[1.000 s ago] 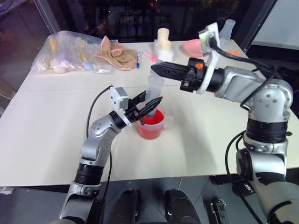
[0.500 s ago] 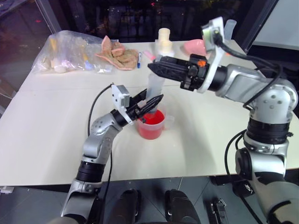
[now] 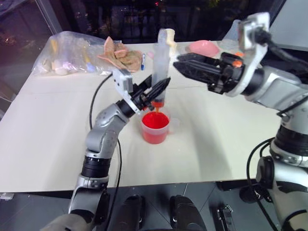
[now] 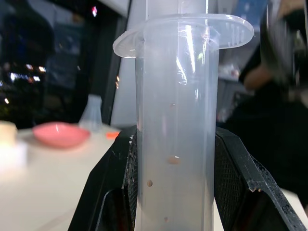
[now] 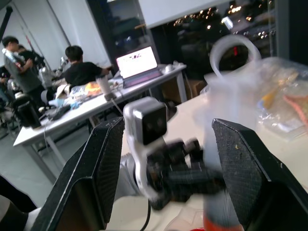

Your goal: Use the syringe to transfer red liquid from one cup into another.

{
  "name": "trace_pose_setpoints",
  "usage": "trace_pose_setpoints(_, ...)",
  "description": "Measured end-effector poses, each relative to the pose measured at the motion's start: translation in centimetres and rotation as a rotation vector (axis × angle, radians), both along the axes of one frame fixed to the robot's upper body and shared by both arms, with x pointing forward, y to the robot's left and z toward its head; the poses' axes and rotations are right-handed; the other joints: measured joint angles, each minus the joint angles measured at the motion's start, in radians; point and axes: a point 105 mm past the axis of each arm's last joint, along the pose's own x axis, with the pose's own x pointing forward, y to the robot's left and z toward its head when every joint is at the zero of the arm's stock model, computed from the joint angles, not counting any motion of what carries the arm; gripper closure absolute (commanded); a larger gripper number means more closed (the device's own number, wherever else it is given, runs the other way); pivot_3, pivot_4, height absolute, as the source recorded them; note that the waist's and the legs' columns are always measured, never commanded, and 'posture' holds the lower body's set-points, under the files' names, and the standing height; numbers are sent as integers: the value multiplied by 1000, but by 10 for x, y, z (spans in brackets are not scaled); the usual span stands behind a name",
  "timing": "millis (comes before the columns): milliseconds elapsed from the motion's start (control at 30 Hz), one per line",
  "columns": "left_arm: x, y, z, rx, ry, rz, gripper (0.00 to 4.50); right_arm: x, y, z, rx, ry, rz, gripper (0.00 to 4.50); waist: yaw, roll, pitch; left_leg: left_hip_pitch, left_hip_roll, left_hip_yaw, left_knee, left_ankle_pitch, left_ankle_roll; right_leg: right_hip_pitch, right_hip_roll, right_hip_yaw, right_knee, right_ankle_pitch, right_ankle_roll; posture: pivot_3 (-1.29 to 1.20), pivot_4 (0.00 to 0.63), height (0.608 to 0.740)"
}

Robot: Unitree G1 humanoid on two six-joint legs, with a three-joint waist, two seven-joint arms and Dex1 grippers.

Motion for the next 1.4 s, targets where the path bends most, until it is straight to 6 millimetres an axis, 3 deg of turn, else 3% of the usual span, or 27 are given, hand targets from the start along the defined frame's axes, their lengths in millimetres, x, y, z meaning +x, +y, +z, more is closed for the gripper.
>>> trace_pose_setpoints(167, 9, 6, 35, -7, -115, 37, 2978, 3, -7, 6, 34, -16, -42, 1507, 0, 0, 0, 0, 0, 0, 0, 0, 0, 0, 0, 0, 0, 0, 0, 0, 150, 740)
trace_pose_setpoints(267, 19, 8, 43, -11, -163, 74, 2978, 4, -7, 6, 52, -20, -50, 1507, 0, 0, 0, 0, 0, 0, 0, 0, 0, 0, 0, 0, 0, 0, 0, 0, 150, 740)
trace_pose_setpoints(500, 52, 5, 12, -27, -136, 180, 2978, -1, 5, 4, 55, -63, -17, 1507, 0, 0, 0, 0, 0, 0, 0, 0, 0, 0, 0, 0, -1, 0, 0, 0, 150, 740)
trace_pose_setpoints(633, 63, -2, -18, -4, -104, 223, 2978, 3, 19, 3, 42, -79, -12, 1507, -2, 0, 0, -1, 0, 0, 0, 0, 0, -1, 0, 0, 0, 0, 0, 0, 150, 740)
trace_pose_setpoints(733, 65, -2, -29, 19, -111, 240, 2978, 9, 28, 14, 48, -116, -23, 1507, -6, 0, 0, -1, 0, 0, 0, 0, 0, -2, 0, 0, 0, 0, 0, 0, 150, 740)
trace_pose_setpoints(900, 64, -3, -33, 40, -141, 238, 2978, 37, 43, 25, 36, -103, -106, 1507, -3, 0, 0, -1, 0, 0, 0, 0, 0, -2, 0, 0, 0, 0, 0, 0, 150, 740)
trace_pose_setpoints(1233, 65, -2, -36, 57, -142, 244, 2978, 66, 62, -3, -95, -17, -172, 1507, -2, 0, 0, -9, -1, 0, 1, 2, -4, -9, 0, -1, 1, 0, 1, 0, 150, 740)
trace_pose_setpoints(1400, 64, -2, -35, 56, -142, 244, 2978, 69, 63, 1, -103, -38, -187, 1507, -3, 0, 0, -15, -1, 0, 2, 3, -6, -15, 0, -1, 2, 1, 1, 0, 150, 740)
